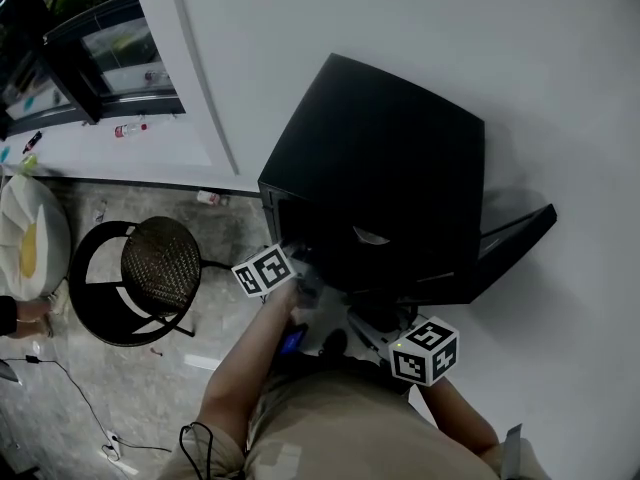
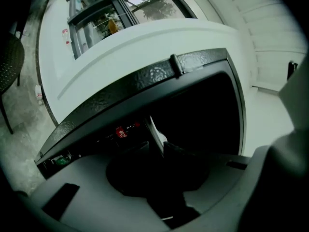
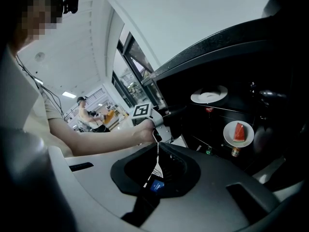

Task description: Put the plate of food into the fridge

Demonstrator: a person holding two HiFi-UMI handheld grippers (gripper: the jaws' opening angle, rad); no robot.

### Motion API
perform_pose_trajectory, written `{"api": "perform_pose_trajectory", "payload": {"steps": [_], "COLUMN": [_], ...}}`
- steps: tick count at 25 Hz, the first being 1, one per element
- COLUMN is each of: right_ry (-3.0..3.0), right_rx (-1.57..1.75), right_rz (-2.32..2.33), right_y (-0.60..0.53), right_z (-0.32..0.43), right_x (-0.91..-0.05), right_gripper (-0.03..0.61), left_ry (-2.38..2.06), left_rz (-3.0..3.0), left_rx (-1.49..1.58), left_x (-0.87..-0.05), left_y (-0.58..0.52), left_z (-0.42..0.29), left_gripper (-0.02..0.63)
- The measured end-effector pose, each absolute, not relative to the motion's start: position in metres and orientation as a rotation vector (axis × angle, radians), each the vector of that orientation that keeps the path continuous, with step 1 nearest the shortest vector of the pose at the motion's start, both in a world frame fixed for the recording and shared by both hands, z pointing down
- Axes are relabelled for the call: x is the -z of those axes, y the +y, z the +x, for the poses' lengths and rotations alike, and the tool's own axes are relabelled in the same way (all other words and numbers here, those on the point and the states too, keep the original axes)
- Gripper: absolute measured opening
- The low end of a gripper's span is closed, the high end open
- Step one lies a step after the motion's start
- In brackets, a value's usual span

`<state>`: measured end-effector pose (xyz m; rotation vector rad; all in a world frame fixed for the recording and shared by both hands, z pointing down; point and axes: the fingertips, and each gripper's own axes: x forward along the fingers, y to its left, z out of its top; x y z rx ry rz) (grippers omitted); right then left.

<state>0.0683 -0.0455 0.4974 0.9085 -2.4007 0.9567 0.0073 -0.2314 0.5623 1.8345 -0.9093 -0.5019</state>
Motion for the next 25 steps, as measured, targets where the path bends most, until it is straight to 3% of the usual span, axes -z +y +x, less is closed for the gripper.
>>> {"api": "perform_pose_trajectory", "payload": {"steps": [7, 12, 25], "right_ry": [-2.423, -2.432, -2.449], "right_rx": [-0.956, -0.968, -0.929], "right_rz": [0.882, 0.858, 0.805], "right_y": [-0.049, -0.052, -0.057], "right_z": [0.055, 0.040, -0.016], "right_x": [-0.497, -0.494, -0.495], "right_gripper": [0.026, 0.026, 0.026], "left_ry": [-0.908, -0.857, -0.706], "left_rz": [1.888, 1.984, 2.220], "left_rx": [0.431, 0.330, 0.232], "left_x": [-0.567, -0.562, -0.546], "left_y": [-0.221, -0.206, -0.185], "left_z": [-0.010, -0.014, -0.042], "left_gripper": [0.076, 0.012, 0.008]}}
